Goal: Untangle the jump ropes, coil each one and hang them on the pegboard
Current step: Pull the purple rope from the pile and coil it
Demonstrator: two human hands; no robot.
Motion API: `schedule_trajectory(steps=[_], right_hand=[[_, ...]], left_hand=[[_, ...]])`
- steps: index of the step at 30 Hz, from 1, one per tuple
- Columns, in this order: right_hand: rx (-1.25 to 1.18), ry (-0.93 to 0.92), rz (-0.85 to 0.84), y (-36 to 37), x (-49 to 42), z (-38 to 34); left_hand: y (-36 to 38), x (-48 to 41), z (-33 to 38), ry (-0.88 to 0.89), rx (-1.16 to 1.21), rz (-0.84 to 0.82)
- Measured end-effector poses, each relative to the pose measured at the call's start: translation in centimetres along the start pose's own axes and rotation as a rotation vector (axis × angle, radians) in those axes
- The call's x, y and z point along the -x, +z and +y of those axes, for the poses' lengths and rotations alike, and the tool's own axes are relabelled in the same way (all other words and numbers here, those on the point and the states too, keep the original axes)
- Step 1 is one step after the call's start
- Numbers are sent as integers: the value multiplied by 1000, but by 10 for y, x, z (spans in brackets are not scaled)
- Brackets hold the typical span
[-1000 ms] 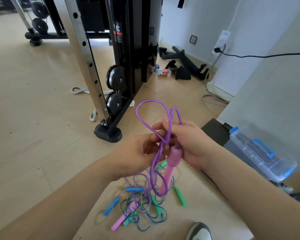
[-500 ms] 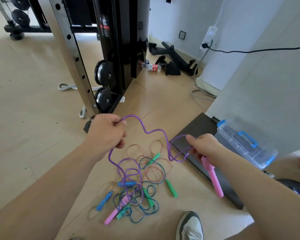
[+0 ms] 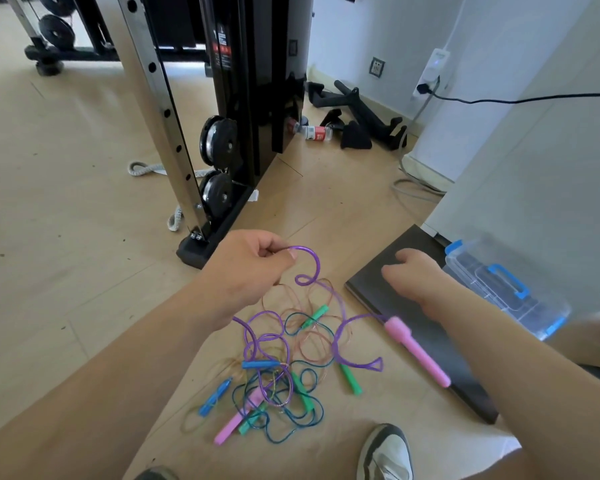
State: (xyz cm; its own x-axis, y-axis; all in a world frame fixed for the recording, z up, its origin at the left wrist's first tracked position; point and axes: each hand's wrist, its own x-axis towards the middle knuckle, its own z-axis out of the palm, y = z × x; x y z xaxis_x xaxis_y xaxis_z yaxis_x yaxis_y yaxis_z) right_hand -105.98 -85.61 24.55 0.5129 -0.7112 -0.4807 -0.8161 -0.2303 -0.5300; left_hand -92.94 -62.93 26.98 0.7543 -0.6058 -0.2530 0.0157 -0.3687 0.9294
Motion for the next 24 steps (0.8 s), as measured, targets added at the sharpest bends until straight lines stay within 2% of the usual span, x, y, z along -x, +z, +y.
schedule_trajectory(steps=[3, 6, 8, 9, 11, 12, 13, 16, 18, 19, 21, 24], right_hand=[[-150, -235, -74, 5, 21, -18], [-357, -462, -415, 13, 43, -41], [-417, -532, -581, 17, 49, -47], [-331, -568, -550, 19, 50, -48], [-60, -605, -309, 17, 47, -51], [0, -580, -180, 15, 43, -52], [-26, -539, -83, 13, 40, -53], [-363, -396, 73, 10, 31, -51], [-511, -308, 162, 6, 28, -48], [-527, -276, 201, 3, 25, -47], [-417, -217, 230, -3, 20, -41], [-36, -163, 110, 3, 17, -33]], left_hand=[[8, 5, 2, 23, -17, -116], [19, 8, 4, 70, -38, -159], [23, 7, 6, 130, -11, -95], [22, 5, 8, 148, 11, -44], [16, -1, 7, 146, 5, -11], [12, -3, 4, 117, -47, -59], [7, -4, -2, 75, -174, -141], [-1, -3, -26, -49, -773, -490], [-4, -4, -38, -82, -968, -617], [-5, -3, -39, -79, -981, -604], [-3, -6, -33, -38, -777, -433], [5, 1, 0, 5, -46, -163]])
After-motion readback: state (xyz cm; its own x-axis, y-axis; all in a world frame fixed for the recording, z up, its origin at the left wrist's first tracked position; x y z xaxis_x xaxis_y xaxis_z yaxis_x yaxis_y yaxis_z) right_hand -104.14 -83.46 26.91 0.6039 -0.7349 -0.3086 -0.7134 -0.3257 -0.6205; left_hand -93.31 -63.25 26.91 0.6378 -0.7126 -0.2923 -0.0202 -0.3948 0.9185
